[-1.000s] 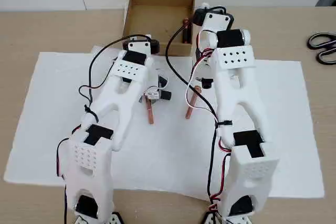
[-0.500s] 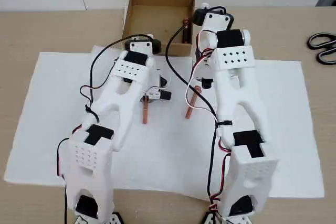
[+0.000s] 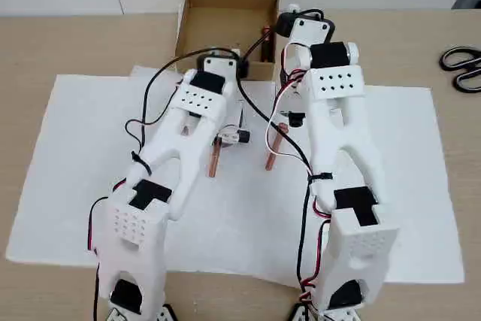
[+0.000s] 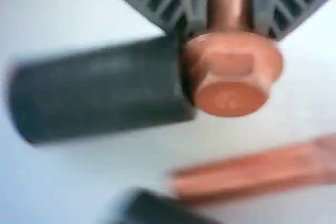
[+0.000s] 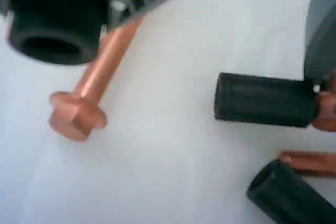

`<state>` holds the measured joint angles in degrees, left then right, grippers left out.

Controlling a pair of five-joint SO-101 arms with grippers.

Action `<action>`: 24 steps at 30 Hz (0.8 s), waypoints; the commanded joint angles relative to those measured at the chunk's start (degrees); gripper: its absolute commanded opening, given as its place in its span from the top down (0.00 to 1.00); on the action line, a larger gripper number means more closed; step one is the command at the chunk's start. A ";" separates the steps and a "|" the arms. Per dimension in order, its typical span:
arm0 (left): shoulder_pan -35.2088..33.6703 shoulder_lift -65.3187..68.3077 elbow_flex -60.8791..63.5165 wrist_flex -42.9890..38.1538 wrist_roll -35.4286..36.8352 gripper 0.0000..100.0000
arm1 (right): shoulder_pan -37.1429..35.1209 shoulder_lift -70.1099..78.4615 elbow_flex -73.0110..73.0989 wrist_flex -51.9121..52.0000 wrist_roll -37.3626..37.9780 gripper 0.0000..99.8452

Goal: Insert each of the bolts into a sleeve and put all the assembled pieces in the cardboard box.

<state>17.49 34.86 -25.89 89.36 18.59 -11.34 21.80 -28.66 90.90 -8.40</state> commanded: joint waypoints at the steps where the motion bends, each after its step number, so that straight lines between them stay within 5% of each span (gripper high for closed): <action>1: 0.09 -1.41 -9.01 5.01 -2.29 1.00 | 0.22 -4.09 -0.26 -0.31 -0.53 0.99; 9: -0.88 -1.41 -20.79 11.08 -7.47 1.00 | 0.22 -4.35 -0.62 4.97 -1.58 0.99; 24: -5.54 -1.41 -21.85 11.08 -7.47 1.00 | 3.12 -3.65 11.25 4.53 0.79 1.00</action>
<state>12.40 34.86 -44.79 99.47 11.30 -10.02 21.71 -19.34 97.23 -8.40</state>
